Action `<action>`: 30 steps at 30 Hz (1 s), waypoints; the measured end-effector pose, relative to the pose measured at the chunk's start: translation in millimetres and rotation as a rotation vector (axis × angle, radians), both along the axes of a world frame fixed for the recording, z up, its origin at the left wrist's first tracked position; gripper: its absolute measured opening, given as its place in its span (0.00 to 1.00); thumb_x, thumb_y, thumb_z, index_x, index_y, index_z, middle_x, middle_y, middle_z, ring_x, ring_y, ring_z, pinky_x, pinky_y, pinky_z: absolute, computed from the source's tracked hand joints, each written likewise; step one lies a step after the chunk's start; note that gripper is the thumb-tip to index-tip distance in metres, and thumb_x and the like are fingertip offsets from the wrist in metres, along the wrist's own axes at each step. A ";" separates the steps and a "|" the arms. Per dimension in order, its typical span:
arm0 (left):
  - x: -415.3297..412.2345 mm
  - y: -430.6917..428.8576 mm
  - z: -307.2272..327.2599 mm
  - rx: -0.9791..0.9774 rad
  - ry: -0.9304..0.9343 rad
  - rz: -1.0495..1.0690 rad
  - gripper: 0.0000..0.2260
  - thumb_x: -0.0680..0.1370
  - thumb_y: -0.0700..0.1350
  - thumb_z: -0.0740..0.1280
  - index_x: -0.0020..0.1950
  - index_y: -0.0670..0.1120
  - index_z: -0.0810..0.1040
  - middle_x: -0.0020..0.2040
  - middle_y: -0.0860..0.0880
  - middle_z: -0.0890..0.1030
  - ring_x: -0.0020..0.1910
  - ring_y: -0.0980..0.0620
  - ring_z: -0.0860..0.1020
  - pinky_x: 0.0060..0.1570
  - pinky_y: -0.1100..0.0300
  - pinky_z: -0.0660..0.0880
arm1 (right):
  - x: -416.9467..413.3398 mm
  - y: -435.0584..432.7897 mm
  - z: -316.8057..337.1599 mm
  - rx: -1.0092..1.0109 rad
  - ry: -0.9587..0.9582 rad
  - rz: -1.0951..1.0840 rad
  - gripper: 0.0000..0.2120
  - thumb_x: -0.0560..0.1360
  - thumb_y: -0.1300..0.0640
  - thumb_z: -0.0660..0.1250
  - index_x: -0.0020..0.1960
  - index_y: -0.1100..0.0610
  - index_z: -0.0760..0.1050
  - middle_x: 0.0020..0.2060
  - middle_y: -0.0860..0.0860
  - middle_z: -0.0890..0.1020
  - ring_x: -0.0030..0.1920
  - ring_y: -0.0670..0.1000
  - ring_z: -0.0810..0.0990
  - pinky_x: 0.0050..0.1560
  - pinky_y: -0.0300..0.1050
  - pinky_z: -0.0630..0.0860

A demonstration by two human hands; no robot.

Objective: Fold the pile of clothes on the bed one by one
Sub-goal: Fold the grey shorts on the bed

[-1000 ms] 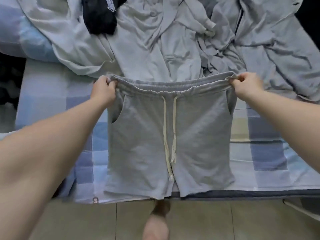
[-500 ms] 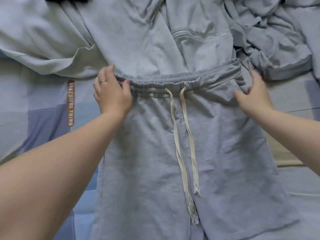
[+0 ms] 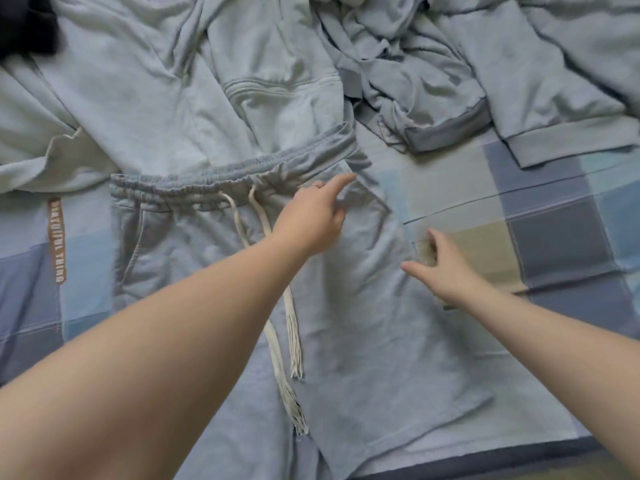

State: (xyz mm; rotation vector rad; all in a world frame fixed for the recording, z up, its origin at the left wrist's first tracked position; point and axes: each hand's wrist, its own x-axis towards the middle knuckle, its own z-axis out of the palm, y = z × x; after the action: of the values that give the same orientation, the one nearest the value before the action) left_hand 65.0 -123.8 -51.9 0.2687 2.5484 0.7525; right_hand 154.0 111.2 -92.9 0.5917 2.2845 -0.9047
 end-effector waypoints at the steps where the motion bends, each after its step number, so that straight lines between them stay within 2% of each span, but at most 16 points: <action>1: -4.6 14.9 -4.8 -0.012 0.015 -0.013 0.25 0.81 0.45 0.59 0.78 0.60 0.63 0.60 0.45 0.77 0.60 0.42 0.75 0.59 0.45 0.74 | 2.1 1.1 -4.5 0.012 0.018 0.025 0.39 0.72 0.46 0.76 0.77 0.57 0.63 0.72 0.58 0.69 0.71 0.59 0.70 0.73 0.54 0.66; 4: -28.1 53.7 -22.1 -0.136 0.072 -0.028 0.27 0.81 0.49 0.57 0.80 0.62 0.57 0.62 0.47 0.79 0.61 0.41 0.75 0.60 0.41 0.72 | 5.7 -1.3 -15.1 0.000 0.041 0.065 0.29 0.71 0.42 0.75 0.65 0.55 0.73 0.61 0.56 0.76 0.62 0.58 0.78 0.64 0.55 0.74; 7: -60.2 78.4 -39.1 -0.198 -0.037 0.097 0.28 0.81 0.54 0.55 0.80 0.64 0.52 0.67 0.49 0.78 0.65 0.41 0.75 0.65 0.38 0.69 | 11.7 -0.9 -24.9 0.047 -0.047 0.164 0.23 0.71 0.41 0.74 0.59 0.52 0.75 0.57 0.55 0.82 0.58 0.59 0.80 0.56 0.54 0.78; 11: -87.1 94.7 -56.1 -0.393 -0.125 0.100 0.22 0.82 0.55 0.57 0.73 0.47 0.65 0.68 0.41 0.74 0.62 0.38 0.76 0.61 0.47 0.74 | 17.2 5.5 -31.0 0.071 -0.095 0.248 0.13 0.73 0.45 0.72 0.53 0.51 0.78 0.53 0.54 0.84 0.55 0.59 0.81 0.51 0.50 0.78; 14: -86.8 96.2 -58.4 -0.440 -0.097 0.150 0.22 0.82 0.55 0.58 0.70 0.42 0.68 0.66 0.40 0.75 0.60 0.38 0.77 0.52 0.50 0.73 | 17.3 13.0 -27.5 0.005 -0.062 0.229 0.10 0.75 0.47 0.70 0.50 0.52 0.76 0.50 0.53 0.83 0.53 0.59 0.80 0.49 0.49 0.77; 18: -71.5 87.5 -52.2 -0.302 0.073 0.289 0.16 0.81 0.56 0.60 0.54 0.44 0.75 0.50 0.45 0.79 0.49 0.43 0.77 0.44 0.52 0.71 | 24.6 24.9 -18.2 -0.112 -0.055 0.168 0.12 0.75 0.50 0.71 0.47 0.50 0.67 0.40 0.47 0.77 0.47 0.56 0.78 0.44 0.49 0.71; 20: -66.8 81.8 -39.9 -0.226 0.072 0.397 0.15 0.80 0.57 0.62 0.52 0.46 0.76 0.44 0.49 0.78 0.46 0.46 0.76 0.42 0.54 0.70 | 29.4 31.8 -6.7 -0.200 -0.089 0.128 0.16 0.71 0.51 0.75 0.50 0.50 0.68 0.42 0.47 0.80 0.46 0.54 0.79 0.47 0.50 0.76; 22: -62.1 75.9 -25.2 -0.161 0.042 0.471 0.13 0.78 0.57 0.65 0.50 0.47 0.76 0.42 0.51 0.77 0.46 0.47 0.77 0.42 0.54 0.70 | 39.5 35.2 5.9 -0.263 -0.154 0.164 0.20 0.70 0.54 0.77 0.57 0.51 0.72 0.48 0.49 0.83 0.49 0.54 0.81 0.52 0.50 0.78; 23: -60.1 72.5 -17.8 -0.135 0.041 0.502 0.12 0.77 0.56 0.67 0.50 0.47 0.76 0.43 0.50 0.79 0.46 0.48 0.77 0.43 0.55 0.72 | 46.0 35.3 11.2 -0.238 -0.174 0.221 0.16 0.70 0.56 0.76 0.55 0.51 0.75 0.48 0.50 0.83 0.50 0.54 0.82 0.52 0.50 0.78; 24: -57.6 68.5 -10.1 -0.104 0.043 0.539 0.11 0.76 0.54 0.69 0.50 0.47 0.77 0.44 0.51 0.79 0.46 0.49 0.78 0.43 0.56 0.74 | 53.2 35.1 17.2 -0.191 -0.185 0.271 0.08 0.72 0.56 0.74 0.48 0.51 0.76 0.44 0.50 0.83 0.49 0.55 0.82 0.49 0.49 0.78; 25: -55.2 63.8 -2.7 -0.073 0.041 0.586 0.08 0.75 0.51 0.71 0.48 0.48 0.78 0.43 0.52 0.79 0.45 0.51 0.78 0.41 0.58 0.74 | 60.0 33.8 24.6 -0.144 -0.190 0.303 0.06 0.73 0.56 0.72 0.40 0.51 0.75 0.38 0.50 0.82 0.46 0.55 0.82 0.44 0.47 0.77; 27: -48.1 50.5 12.2 -0.049 0.025 0.672 0.04 0.73 0.45 0.71 0.42 0.51 0.76 0.39 0.54 0.78 0.45 0.52 0.80 0.37 0.61 0.73 | 71.9 24.5 40.0 -0.113 -0.163 0.336 0.12 0.74 0.56 0.69 0.34 0.53 0.71 0.32 0.49 0.77 0.41 0.56 0.79 0.39 0.47 0.71; 30: -33.8 22.4 27.0 -0.028 0.013 0.737 0.08 0.73 0.39 0.65 0.41 0.52 0.76 0.41 0.52 0.79 0.49 0.48 0.81 0.47 0.55 0.80 | 87.4 -1.0 66.4 -0.109 -0.084 0.444 0.05 0.77 0.54 0.64 0.44 0.54 0.72 0.38 0.52 0.78 0.45 0.59 0.78 0.43 0.51 0.74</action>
State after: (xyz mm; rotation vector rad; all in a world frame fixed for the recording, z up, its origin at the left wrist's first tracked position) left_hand 31.1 -101.4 -24.9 -0.7160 2.6561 0.9560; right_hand 241.4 110.2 -26.5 0.0642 2.1499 -0.7602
